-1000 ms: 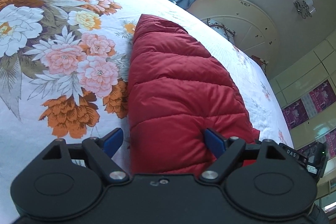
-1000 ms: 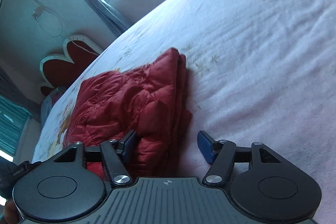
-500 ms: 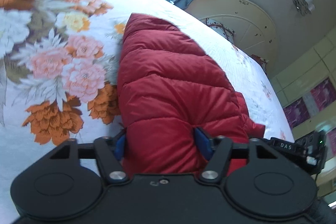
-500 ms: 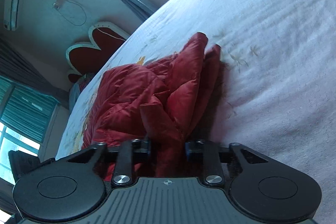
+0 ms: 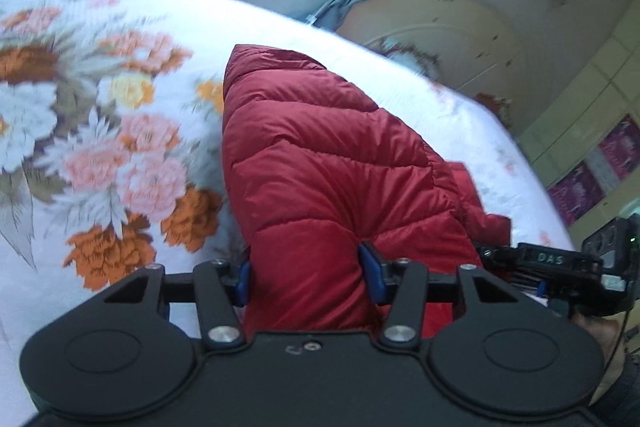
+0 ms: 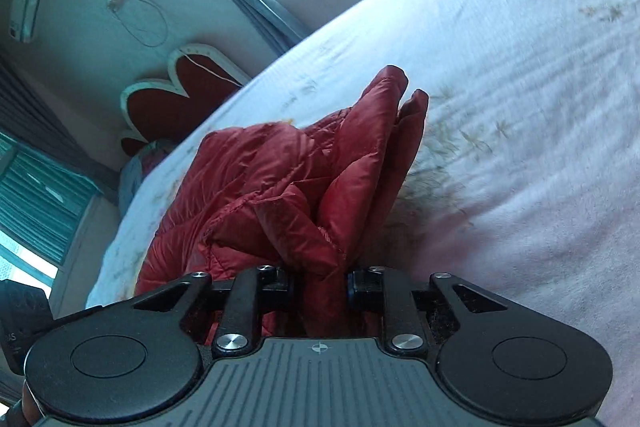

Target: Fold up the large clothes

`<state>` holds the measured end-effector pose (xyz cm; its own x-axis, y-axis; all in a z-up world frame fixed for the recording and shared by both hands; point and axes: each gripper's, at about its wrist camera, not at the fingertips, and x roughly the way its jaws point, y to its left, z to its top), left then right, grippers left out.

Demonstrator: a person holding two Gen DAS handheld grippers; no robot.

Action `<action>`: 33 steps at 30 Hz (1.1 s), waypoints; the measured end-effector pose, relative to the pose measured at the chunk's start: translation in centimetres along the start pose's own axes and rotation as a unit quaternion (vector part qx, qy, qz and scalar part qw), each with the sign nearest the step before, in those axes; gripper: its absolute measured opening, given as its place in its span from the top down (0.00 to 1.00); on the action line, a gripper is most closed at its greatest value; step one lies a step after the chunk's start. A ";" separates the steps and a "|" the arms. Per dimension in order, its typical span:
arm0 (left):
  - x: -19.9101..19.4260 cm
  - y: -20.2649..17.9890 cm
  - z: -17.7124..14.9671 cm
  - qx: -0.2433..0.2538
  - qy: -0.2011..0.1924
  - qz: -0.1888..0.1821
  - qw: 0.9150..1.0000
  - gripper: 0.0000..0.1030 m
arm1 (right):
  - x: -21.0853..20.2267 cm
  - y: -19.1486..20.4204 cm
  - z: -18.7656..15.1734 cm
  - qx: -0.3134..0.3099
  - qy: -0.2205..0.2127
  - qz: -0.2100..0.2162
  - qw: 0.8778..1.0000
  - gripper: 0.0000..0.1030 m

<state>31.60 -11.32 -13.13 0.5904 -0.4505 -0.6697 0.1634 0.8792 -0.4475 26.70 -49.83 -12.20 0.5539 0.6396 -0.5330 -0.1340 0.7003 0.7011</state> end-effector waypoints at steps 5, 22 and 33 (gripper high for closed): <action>-2.5 -0.7 1.5 0.036 -0.023 -0.007 0.999 0.51 | -0.8 3.9 -0.5 -0.026 -0.028 -0.003 0.999 0.79; -12.7 15.5 7.2 0.060 -0.041 -0.020 0.997 0.52 | 10.9 23.1 -3.8 -0.078 -0.056 -0.017 0.995 0.79; -13.9 29.0 9.6 0.005 0.006 -0.012 1.000 0.51 | 24.3 31.4 -6.5 -0.081 0.001 -0.037 0.996 0.79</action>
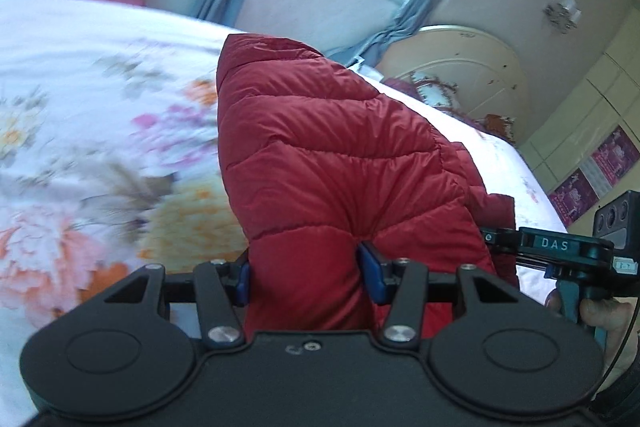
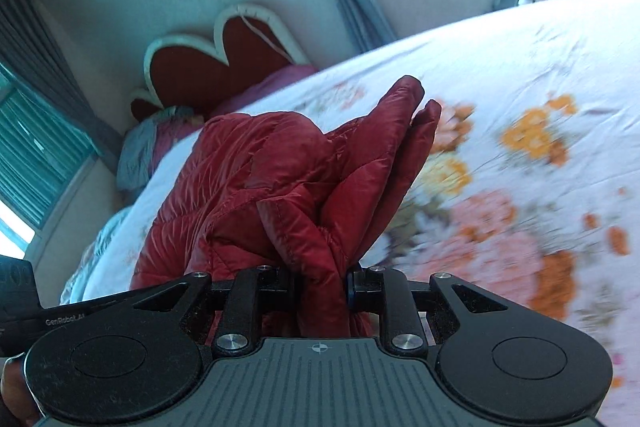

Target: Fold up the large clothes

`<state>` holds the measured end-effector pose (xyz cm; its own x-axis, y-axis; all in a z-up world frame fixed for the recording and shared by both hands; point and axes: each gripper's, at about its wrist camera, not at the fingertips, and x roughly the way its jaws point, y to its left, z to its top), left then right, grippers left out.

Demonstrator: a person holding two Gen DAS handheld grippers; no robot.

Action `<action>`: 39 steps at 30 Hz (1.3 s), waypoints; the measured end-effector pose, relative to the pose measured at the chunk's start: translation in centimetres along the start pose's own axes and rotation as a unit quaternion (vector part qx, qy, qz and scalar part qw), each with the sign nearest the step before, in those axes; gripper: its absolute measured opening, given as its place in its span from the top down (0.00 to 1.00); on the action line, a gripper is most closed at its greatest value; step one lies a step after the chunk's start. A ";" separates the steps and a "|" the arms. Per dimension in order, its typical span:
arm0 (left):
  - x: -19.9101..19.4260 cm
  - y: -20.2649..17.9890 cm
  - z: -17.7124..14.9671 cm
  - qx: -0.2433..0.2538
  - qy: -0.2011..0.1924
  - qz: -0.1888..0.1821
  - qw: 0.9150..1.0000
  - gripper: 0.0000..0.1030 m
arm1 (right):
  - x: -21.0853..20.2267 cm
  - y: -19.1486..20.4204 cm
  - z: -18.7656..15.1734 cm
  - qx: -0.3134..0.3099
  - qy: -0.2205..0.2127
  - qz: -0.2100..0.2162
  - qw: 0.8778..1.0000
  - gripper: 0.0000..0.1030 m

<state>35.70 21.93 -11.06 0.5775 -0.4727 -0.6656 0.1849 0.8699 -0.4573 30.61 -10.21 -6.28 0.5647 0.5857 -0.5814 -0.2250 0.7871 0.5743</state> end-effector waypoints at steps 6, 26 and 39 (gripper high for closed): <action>2.9 6.0 -0.9 -0.043 0.017 0.010 0.999 0.51 | 6.5 -0.8 -1.4 0.019 0.035 -0.026 0.999 0.79; 0.4 5.7 4.9 0.030 -0.070 -0.001 0.997 0.48 | 4.2 3.5 2.3 -0.066 -0.043 -0.055 0.995 0.61; 11.4 4.7 7.7 0.072 -0.001 0.019 0.997 0.50 | 13.1 1.1 2.3 -0.076 0.030 -0.103 0.991 0.71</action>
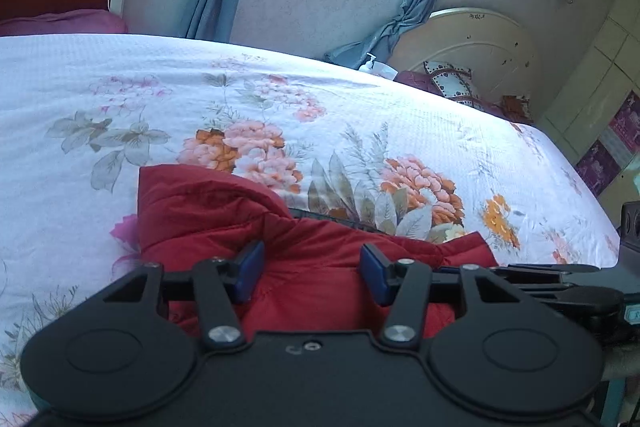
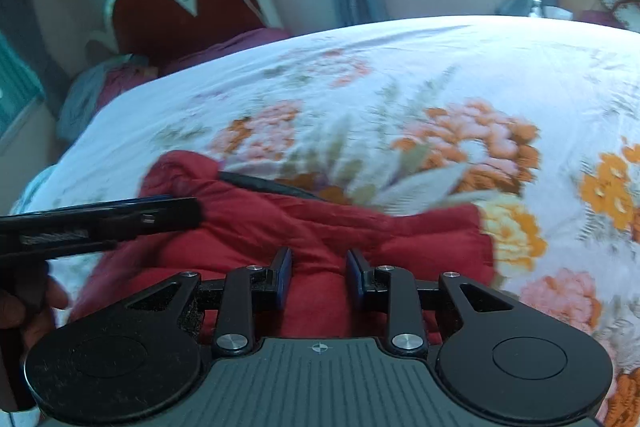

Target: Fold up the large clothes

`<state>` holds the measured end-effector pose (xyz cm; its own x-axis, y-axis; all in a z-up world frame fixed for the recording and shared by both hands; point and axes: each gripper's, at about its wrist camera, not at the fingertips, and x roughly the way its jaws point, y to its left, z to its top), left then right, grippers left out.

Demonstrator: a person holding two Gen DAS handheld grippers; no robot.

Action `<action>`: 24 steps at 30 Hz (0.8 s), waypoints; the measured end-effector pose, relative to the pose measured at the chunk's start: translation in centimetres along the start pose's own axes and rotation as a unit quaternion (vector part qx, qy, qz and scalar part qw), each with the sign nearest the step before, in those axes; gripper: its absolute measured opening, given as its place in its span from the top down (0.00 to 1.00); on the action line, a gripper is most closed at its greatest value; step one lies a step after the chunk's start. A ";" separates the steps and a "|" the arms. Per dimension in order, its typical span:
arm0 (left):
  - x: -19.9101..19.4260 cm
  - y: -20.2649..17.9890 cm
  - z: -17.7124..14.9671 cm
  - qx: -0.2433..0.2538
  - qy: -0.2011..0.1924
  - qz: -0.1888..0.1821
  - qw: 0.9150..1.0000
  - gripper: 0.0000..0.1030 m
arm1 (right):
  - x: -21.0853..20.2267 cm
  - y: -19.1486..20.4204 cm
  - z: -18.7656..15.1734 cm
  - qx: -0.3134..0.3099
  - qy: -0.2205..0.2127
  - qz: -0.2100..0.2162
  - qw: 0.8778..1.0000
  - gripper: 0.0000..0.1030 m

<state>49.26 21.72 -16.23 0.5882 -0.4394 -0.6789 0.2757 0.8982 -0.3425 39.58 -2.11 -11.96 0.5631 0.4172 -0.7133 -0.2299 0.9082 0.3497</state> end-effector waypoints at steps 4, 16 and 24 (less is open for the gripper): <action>0.3 0.2 -0.3 -0.005 0.001 0.002 1.000 0.50 | 0.6 -1.2 -0.3 0.019 -0.007 0.012 1.000 0.71; -7.7 -3.5 -4.4 0.041 -0.019 -0.029 0.999 0.50 | -8.9 0.9 -3.6 -0.049 -0.059 0.073 0.994 0.71; -6.1 -3.4 -7.5 0.068 -0.019 0.023 0.997 0.47 | -6.1 -1.2 -6.6 -0.035 -0.028 -0.002 0.999 0.72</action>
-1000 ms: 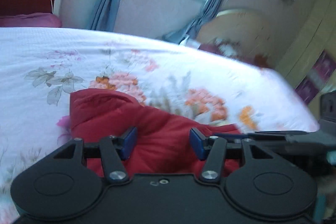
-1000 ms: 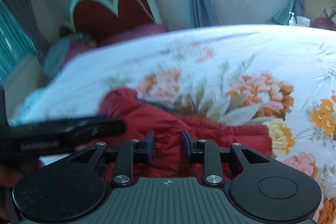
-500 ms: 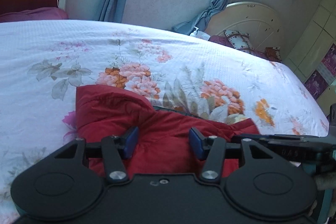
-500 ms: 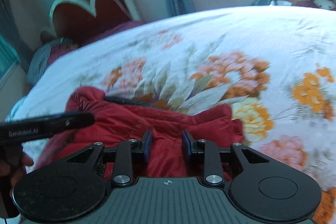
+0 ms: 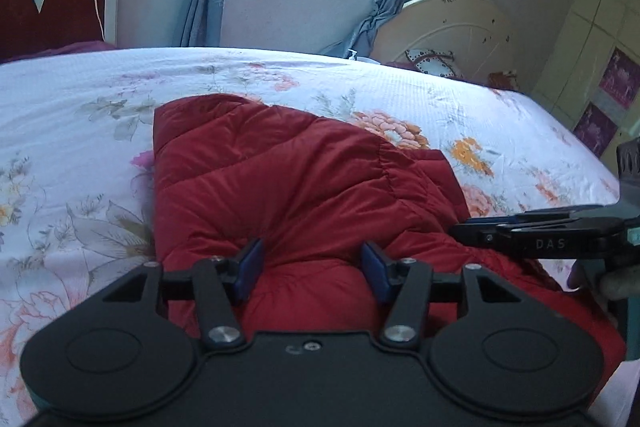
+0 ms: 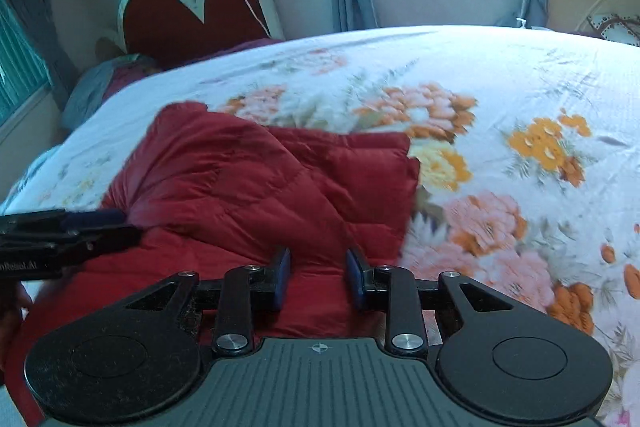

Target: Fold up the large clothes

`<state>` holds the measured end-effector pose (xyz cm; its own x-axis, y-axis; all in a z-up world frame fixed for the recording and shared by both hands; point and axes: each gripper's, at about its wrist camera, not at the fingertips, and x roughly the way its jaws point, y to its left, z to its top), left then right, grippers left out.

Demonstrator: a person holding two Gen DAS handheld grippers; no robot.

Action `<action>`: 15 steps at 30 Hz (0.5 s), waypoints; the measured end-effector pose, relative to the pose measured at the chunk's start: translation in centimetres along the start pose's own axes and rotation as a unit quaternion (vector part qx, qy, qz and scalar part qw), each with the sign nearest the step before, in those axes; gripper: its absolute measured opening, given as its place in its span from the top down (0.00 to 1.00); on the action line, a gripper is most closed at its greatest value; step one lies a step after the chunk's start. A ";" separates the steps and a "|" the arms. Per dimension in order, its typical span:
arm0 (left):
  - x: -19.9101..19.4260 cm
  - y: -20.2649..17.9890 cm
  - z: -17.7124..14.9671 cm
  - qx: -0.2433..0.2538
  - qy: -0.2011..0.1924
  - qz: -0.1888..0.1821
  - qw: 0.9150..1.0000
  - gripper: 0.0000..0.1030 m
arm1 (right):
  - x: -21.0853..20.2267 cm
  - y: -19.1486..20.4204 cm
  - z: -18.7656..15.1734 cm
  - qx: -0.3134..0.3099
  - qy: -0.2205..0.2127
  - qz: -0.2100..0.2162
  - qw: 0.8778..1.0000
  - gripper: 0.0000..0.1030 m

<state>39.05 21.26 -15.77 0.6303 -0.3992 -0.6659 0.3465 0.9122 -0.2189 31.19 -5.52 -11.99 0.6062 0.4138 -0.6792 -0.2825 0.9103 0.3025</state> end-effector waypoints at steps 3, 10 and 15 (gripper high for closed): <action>-1.5 -0.7 0.3 0.002 0.000 0.014 1.000 0.49 | -1.5 0.7 0.5 -0.016 0.006 -0.006 1.000 0.71; -7.7 -3.9 -2.4 0.010 -0.014 -0.026 1.000 0.49 | -8.6 4.4 -0.8 -0.059 -0.029 0.084 0.994 0.71; -5.5 -4.7 -5.2 0.027 -0.004 0.019 0.999 0.48 | -4.3 5.4 -3.7 -0.078 0.019 0.033 0.996 0.71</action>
<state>30.31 19.68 -14.80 0.6487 -0.3655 -0.6675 0.3596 0.9202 -0.1544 24.28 -2.44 -9.91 0.5552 0.4687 -0.6871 -0.4346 0.8678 0.2409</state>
